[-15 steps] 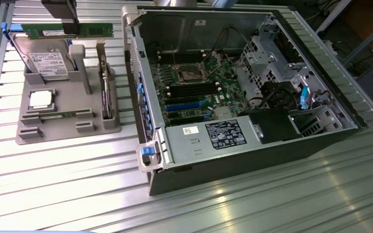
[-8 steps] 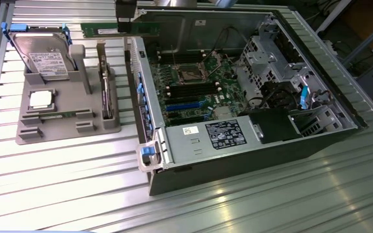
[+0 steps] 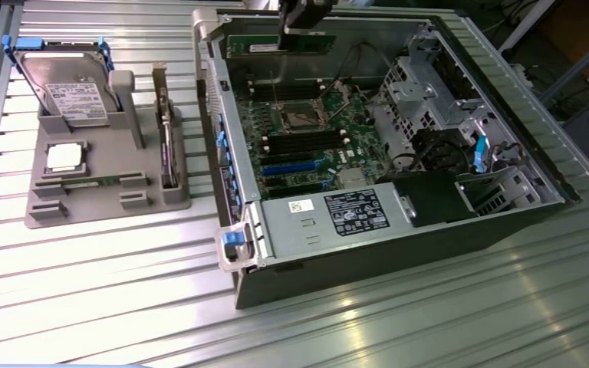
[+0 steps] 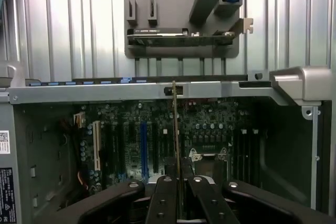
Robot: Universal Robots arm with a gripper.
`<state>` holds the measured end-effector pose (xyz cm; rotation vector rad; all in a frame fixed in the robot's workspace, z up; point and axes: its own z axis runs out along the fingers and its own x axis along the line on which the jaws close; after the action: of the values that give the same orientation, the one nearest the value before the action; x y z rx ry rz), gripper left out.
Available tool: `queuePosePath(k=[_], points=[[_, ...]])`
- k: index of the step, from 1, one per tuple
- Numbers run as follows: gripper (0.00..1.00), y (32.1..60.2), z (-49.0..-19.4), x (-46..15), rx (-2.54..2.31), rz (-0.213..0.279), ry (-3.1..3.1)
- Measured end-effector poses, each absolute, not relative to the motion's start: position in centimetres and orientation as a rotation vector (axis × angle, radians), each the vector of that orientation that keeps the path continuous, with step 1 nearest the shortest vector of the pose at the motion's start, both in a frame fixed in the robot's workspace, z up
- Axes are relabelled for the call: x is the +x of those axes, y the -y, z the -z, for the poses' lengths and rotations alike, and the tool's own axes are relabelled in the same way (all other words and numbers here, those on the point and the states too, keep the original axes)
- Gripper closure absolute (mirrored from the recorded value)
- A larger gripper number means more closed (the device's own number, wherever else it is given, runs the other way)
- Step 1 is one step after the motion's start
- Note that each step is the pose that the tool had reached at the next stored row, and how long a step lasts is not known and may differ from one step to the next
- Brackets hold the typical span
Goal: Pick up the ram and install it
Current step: 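Pick up the ram and move it above insertion slot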
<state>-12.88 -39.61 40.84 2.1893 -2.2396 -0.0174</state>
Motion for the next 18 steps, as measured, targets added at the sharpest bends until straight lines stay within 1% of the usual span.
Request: queuePosePath(k=[4, 8, 13, 18], points=[[0.86, 39.7, -40.9, -9.2, 2.189, 0.019, 2.239], [0.86, 39.7, -40.9, -3.6, 2.187, 0.022, 2.237], [0.86, 39.7, -40.8, -3.5, 2.187, 0.022, 2.238], [0.86, 39.7, -38.6, -3.5, 2.188, 0.021, 2.238]])
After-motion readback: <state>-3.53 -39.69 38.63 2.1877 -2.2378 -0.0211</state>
